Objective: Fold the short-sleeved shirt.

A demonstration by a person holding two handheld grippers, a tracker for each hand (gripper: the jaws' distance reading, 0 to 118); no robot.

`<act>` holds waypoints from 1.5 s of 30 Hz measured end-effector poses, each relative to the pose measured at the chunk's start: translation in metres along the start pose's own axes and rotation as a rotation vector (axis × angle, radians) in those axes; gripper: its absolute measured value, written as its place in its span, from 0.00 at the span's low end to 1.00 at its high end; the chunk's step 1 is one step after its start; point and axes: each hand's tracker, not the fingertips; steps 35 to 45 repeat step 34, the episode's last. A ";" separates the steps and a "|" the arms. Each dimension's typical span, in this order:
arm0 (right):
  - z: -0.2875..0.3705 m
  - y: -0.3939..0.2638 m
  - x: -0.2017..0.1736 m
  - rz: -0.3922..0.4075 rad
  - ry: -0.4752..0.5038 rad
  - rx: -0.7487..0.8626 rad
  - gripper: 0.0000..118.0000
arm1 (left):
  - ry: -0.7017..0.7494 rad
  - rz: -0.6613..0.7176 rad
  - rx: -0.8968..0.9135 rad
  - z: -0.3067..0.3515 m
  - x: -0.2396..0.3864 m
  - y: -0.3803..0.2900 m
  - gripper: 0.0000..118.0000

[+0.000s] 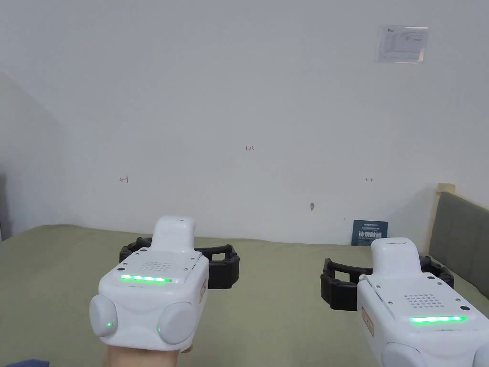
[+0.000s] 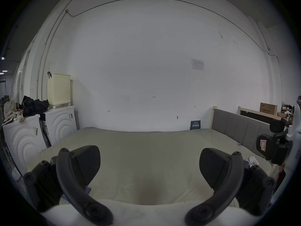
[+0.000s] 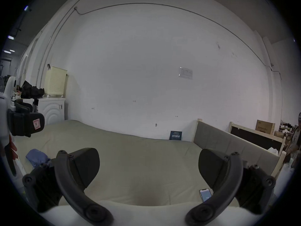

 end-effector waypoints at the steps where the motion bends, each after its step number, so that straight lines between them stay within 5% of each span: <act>1: 0.000 0.001 -0.001 0.008 -0.003 -0.002 1.00 | 0.000 0.012 0.015 0.000 -0.001 0.001 1.00; 7: -0.001 0.001 -0.009 0.034 -0.061 -0.021 1.00 | 0.002 0.023 0.013 0.001 -0.004 0.002 1.00; 26: -0.001 0.004 0.002 -0.039 0.045 -0.047 1.00 | -0.014 0.000 -0.014 0.000 0.005 0.000 1.00; 45: -0.001 0.010 0.004 -0.077 0.025 -0.010 1.00 | -0.023 0.004 -0.025 -0.002 0.008 0.000 1.00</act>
